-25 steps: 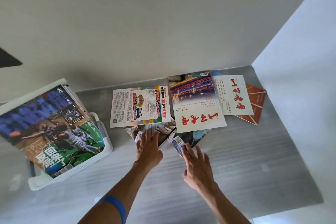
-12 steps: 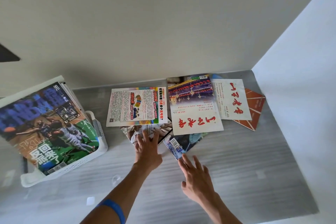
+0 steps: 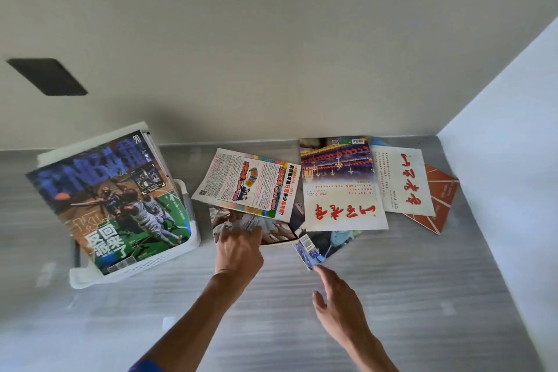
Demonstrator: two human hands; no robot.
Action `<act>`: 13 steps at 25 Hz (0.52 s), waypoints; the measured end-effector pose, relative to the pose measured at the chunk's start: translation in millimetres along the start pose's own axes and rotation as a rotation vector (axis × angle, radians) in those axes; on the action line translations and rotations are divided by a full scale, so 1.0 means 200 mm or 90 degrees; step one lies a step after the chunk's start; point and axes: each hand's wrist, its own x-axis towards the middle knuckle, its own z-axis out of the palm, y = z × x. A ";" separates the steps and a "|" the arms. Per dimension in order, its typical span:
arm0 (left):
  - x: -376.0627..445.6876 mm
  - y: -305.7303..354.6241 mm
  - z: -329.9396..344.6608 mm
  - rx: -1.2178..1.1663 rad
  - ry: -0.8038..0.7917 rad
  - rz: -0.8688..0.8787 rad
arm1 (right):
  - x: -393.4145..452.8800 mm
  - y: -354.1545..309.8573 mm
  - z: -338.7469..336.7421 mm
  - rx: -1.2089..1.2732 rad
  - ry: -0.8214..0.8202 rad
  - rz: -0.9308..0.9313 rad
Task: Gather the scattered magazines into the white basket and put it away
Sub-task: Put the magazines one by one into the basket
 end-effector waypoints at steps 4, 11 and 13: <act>-0.04 -0.19 -0.46 -0.200 0.224 0.039 | 0.05 -0.24 -0.07 0.295 0.067 -0.041; -0.06 -0.57 -0.74 -0.669 0.073 -0.059 | 0.24 -0.65 -0.38 0.464 0.011 -0.145; -0.11 -0.71 -0.68 -0.850 0.079 -0.160 | 0.22 -0.69 -0.36 0.551 -0.039 -0.136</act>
